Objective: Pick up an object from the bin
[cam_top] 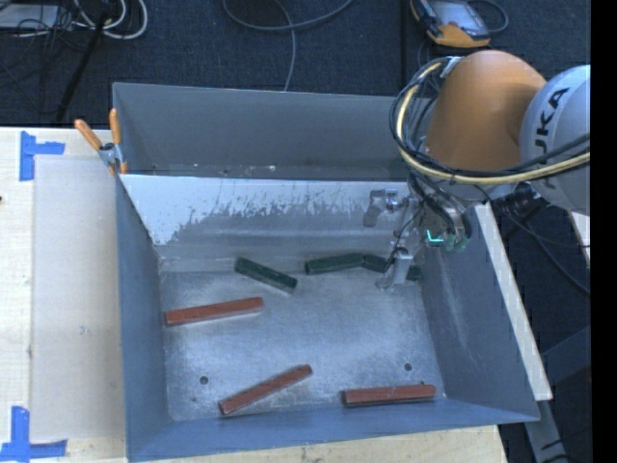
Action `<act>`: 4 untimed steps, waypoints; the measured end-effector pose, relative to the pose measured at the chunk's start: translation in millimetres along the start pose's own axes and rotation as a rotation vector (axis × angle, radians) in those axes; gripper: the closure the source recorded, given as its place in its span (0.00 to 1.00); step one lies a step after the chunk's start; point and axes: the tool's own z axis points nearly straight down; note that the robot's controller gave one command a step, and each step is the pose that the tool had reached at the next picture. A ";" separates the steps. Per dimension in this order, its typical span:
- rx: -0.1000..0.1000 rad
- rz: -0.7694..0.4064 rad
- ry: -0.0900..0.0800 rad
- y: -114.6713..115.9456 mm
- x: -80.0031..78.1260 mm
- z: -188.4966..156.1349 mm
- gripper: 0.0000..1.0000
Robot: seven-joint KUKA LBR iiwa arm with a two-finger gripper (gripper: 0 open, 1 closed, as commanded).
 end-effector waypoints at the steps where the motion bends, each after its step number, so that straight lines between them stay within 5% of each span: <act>1: 0.000 -0.218 0.001 31.4 24.6 143.3 0.00; 2: -0.004 -0.113 -0.010 155.2 12.4 142.1 0.00; 3: -0.003 -0.230 -0.012 249.5 2.8 141.6 0.00; 4: 0.001 -0.226 -0.009 245.5 2.6 142.1 1.00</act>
Offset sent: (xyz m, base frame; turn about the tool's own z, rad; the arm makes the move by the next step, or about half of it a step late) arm -0.0231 0.0308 -0.1384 -0.2189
